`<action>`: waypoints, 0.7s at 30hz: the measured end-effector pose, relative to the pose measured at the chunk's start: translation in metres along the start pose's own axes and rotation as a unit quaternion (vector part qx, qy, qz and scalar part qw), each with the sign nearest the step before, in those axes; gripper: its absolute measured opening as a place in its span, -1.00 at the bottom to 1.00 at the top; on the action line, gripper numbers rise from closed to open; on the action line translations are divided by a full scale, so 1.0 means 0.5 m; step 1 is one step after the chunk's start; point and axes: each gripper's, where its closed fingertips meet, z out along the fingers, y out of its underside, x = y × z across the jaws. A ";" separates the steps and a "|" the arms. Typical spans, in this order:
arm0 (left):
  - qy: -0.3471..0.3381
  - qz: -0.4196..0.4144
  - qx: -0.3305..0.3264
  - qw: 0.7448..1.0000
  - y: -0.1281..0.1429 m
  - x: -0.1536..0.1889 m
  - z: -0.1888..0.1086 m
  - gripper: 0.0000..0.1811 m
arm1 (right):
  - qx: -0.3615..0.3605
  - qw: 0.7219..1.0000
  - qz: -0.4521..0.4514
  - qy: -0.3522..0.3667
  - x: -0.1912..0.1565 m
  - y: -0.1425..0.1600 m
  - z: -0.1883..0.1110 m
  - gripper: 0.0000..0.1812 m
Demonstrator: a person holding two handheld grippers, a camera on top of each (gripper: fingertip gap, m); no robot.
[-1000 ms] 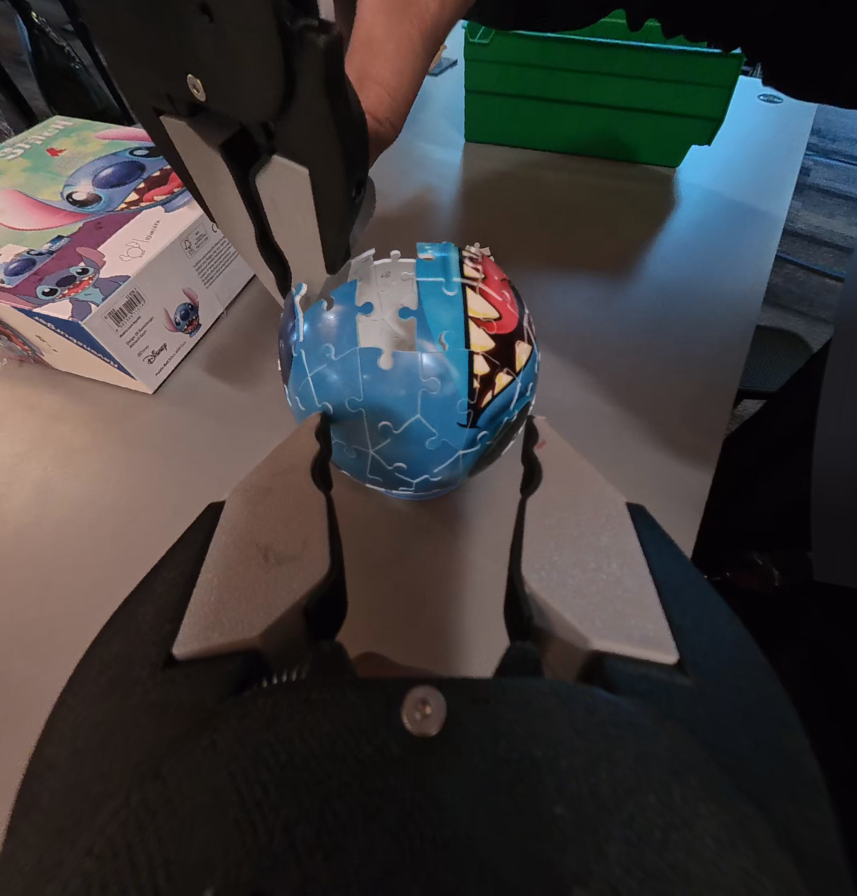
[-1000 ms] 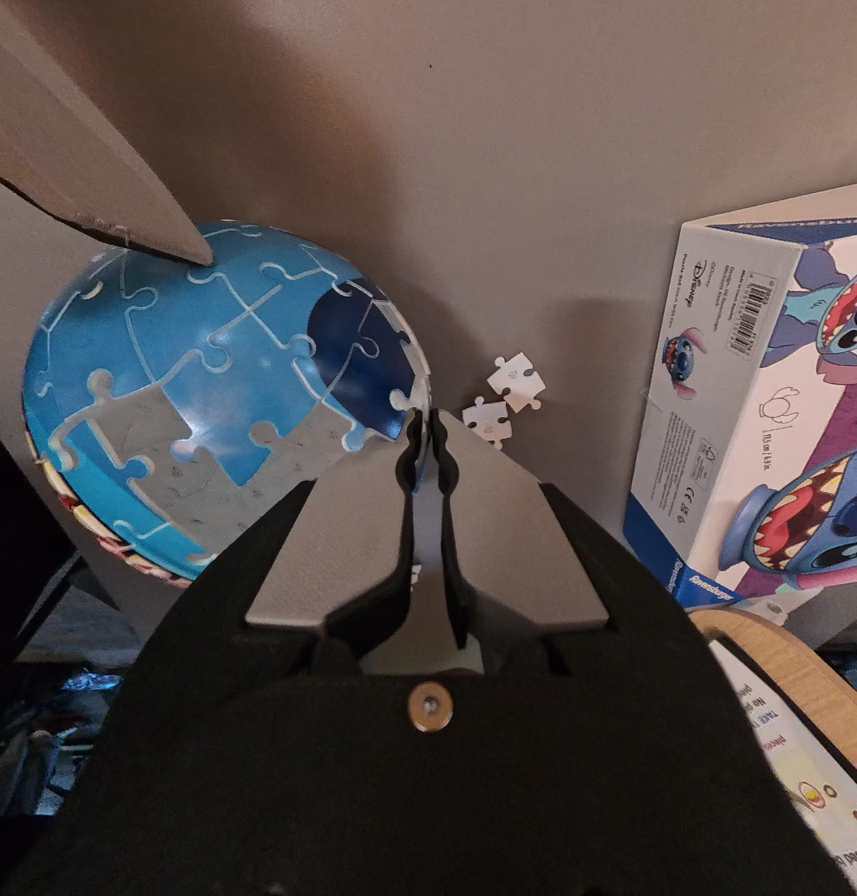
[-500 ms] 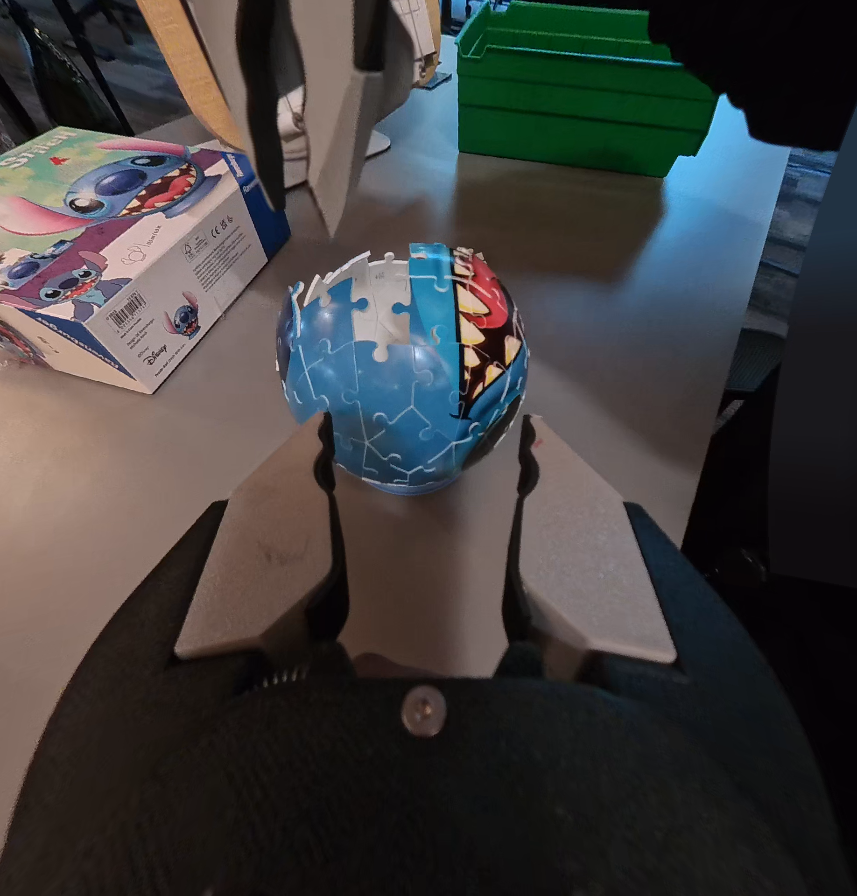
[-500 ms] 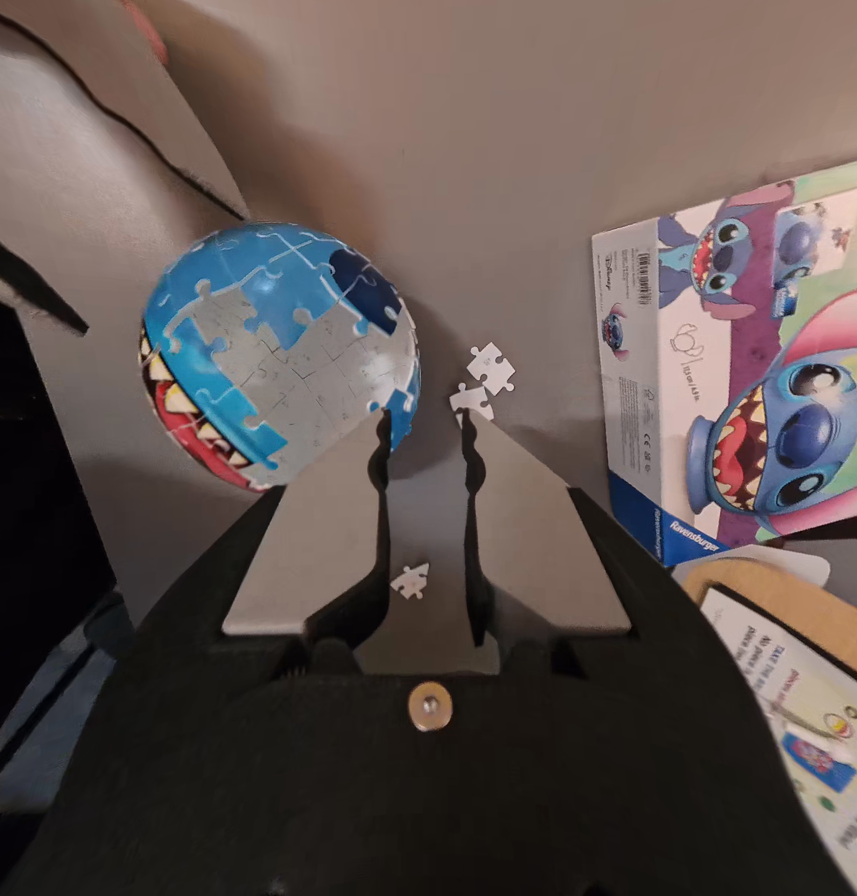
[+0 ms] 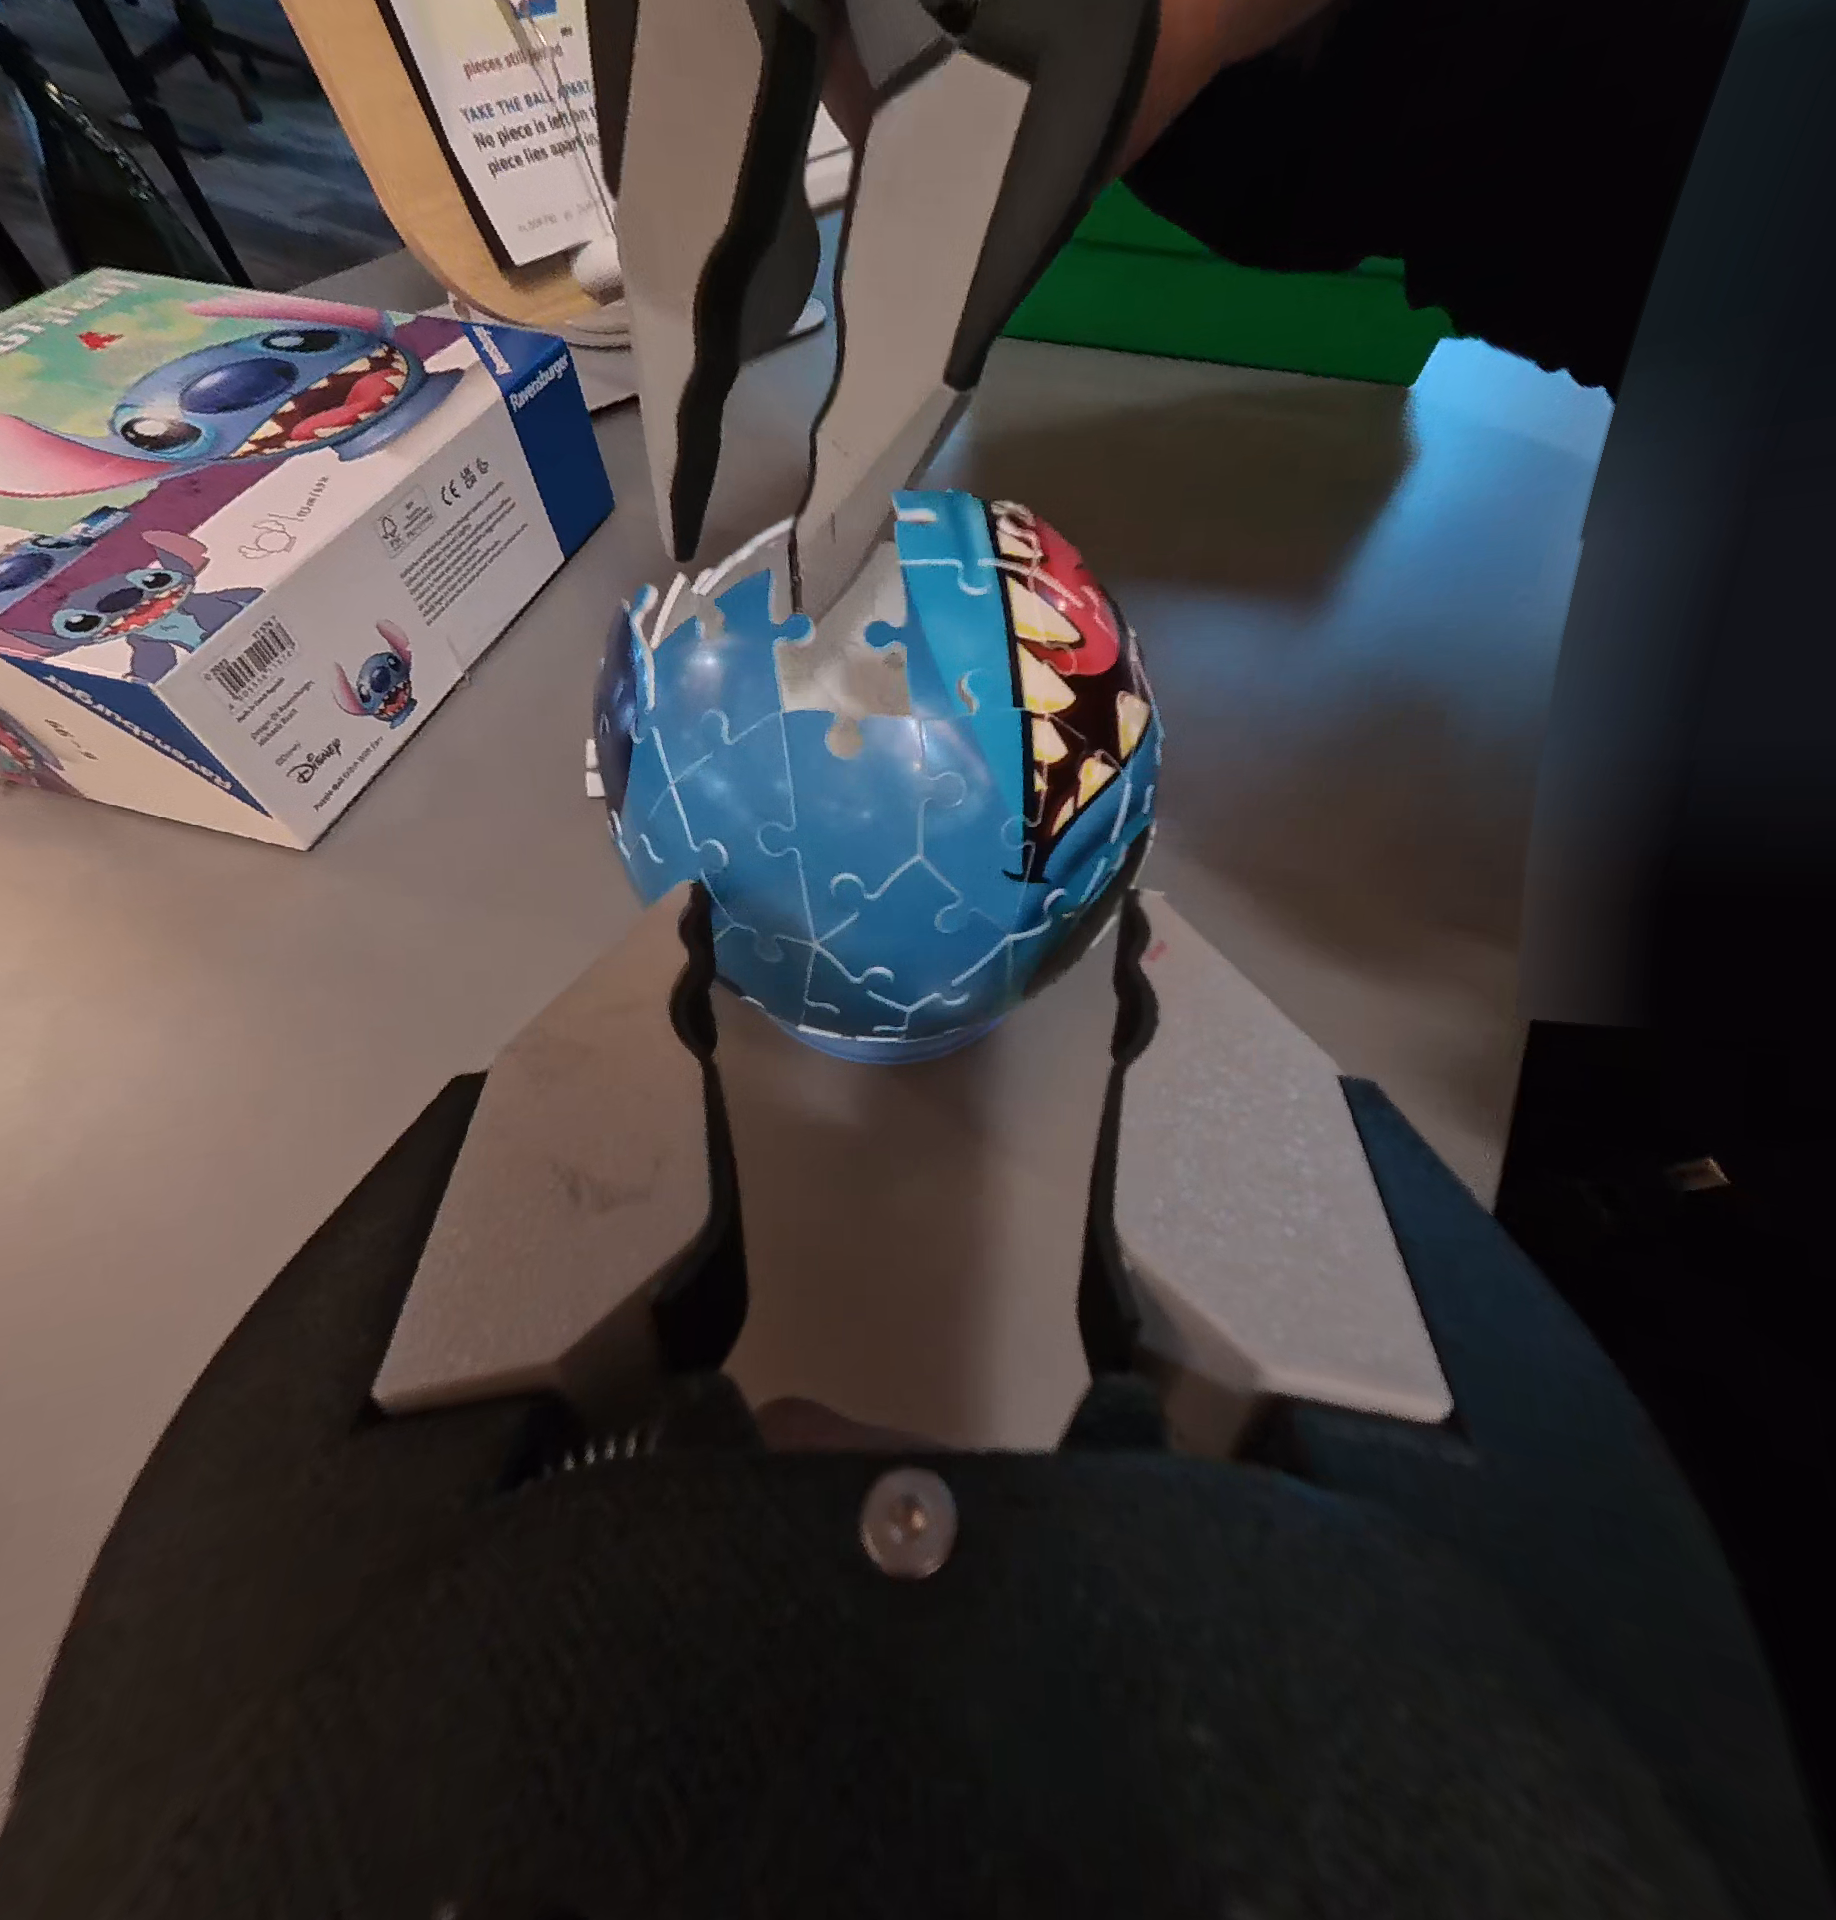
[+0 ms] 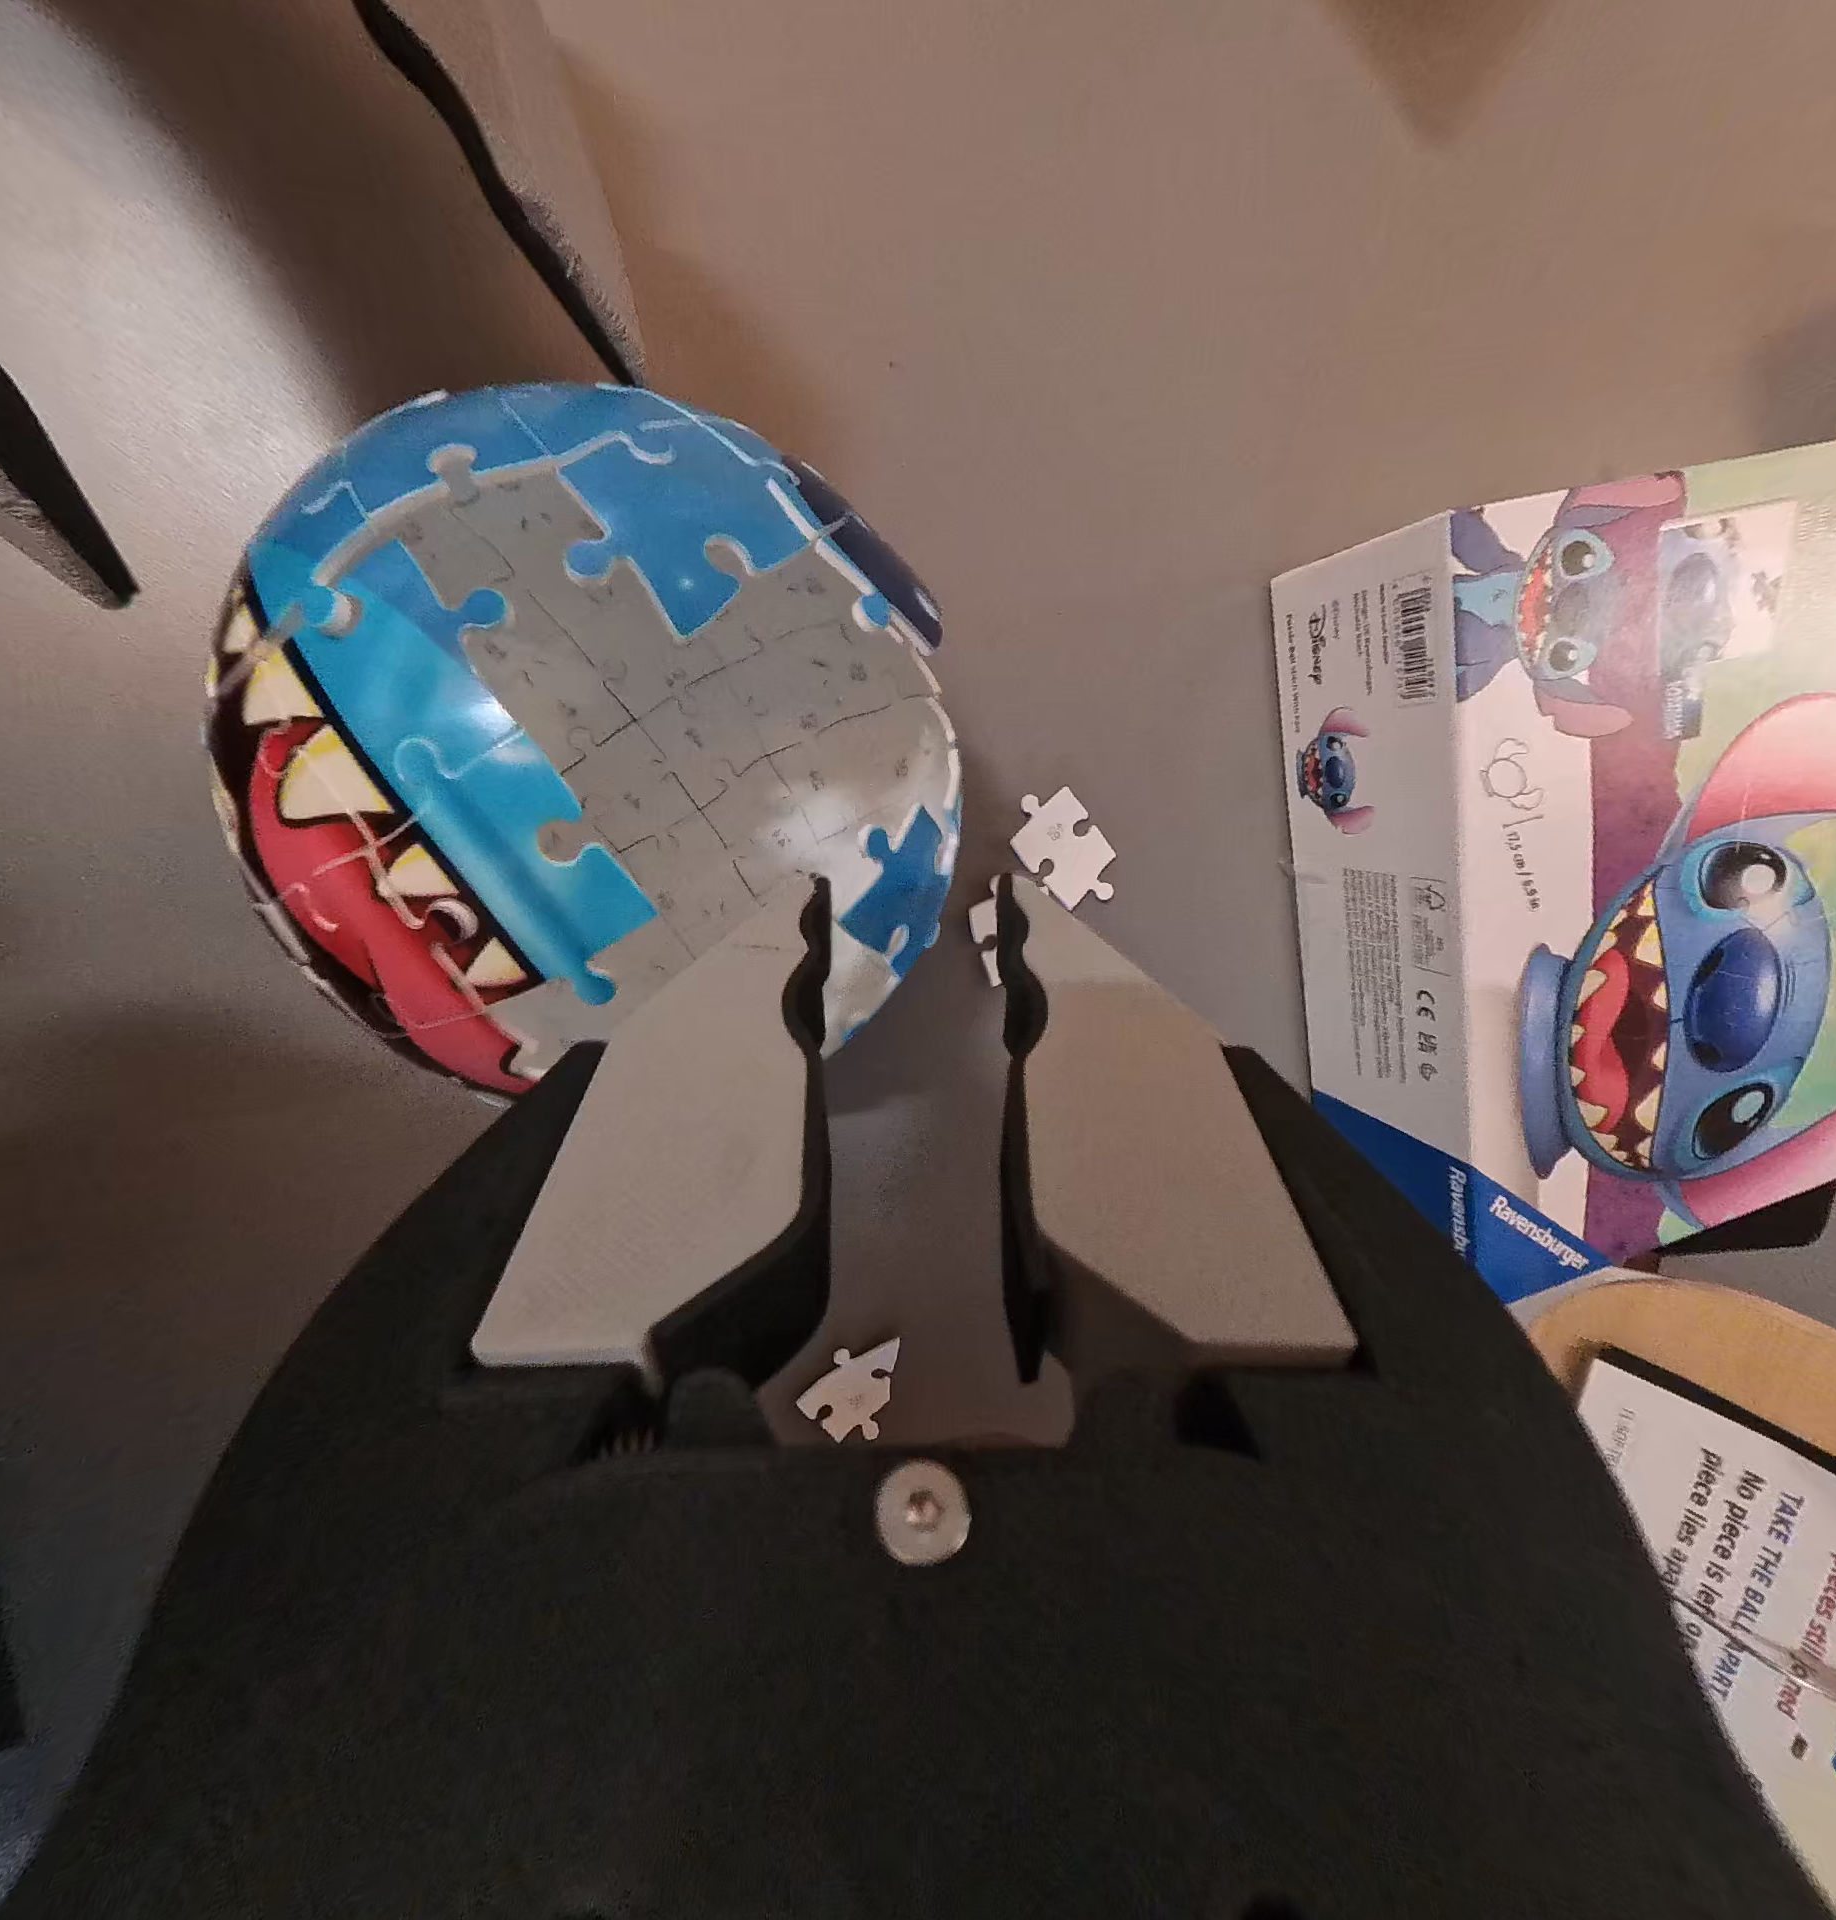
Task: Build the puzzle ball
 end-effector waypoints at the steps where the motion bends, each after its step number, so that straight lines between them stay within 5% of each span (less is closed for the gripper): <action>1: -0.003 0.002 0.002 1.000 0.000 -0.002 0.002 -0.17 | -0.003 1.000 0.000 0.006 0.002 0.003 0.004 -0.68; 7: -0.021 0.032 -0.003 0.999 0.007 -0.002 0.004 -0.17 | -0.006 0.999 -0.018 0.044 0.006 0.002 0.014 -0.88; 21: -0.031 0.037 -0.001 0.999 0.012 -0.002 0.007 -0.20 | 0.002 0.995 -0.031 0.098 0.019 0.002 0.015 -1.00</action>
